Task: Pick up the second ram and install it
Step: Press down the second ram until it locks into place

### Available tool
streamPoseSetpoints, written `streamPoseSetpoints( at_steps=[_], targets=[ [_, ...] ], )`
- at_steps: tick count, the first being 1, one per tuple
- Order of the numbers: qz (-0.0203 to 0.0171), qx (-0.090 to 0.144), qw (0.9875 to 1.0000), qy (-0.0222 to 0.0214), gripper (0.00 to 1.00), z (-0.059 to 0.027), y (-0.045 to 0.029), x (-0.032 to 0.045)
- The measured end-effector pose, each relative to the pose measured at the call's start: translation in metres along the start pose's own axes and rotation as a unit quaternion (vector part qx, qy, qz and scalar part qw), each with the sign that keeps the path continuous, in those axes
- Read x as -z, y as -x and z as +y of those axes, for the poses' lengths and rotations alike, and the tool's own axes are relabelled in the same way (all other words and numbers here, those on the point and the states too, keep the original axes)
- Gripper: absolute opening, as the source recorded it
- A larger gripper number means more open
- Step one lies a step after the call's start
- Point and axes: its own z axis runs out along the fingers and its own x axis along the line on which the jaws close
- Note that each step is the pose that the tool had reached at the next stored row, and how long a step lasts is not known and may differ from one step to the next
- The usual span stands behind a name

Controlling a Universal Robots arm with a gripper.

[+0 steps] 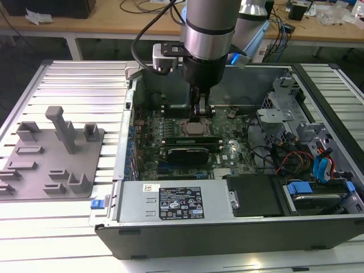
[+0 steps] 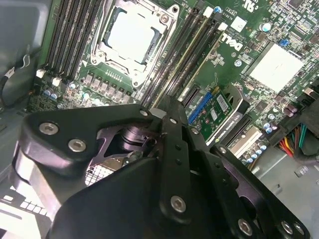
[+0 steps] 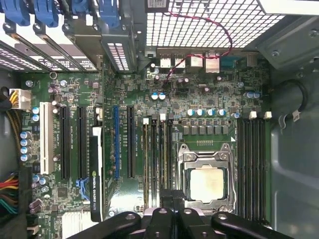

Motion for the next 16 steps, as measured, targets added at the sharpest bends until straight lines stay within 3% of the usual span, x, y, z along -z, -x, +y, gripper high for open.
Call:
streamPoseSetpoints(
  at_steps=[3,5,8,11,13,16],
  targets=[
    [-0.0003,0.0,1.0,0.0003,0.08,-0.0035,0.0,0.0001],
    [-0.0013,0.0,1.0,0.0003,0.08,-0.0189,0.0002,-0.0014],
    [-0.0013,0.0,1.0,0.0004,0.08,-0.0319,0.0003,-0.0018],
    [-0.0012,0.0,1.0,0.0004,0.08,-0.0505,0.0005,-0.0021],
    [-0.0013,0.0,1.0,0.0003,0.08,-0.0549,0.0006,-0.0022],
    [-0.0013,0.0,1.0,0.0003,0.08,-0.0549,0.0004,-0.0053]
  ],
)
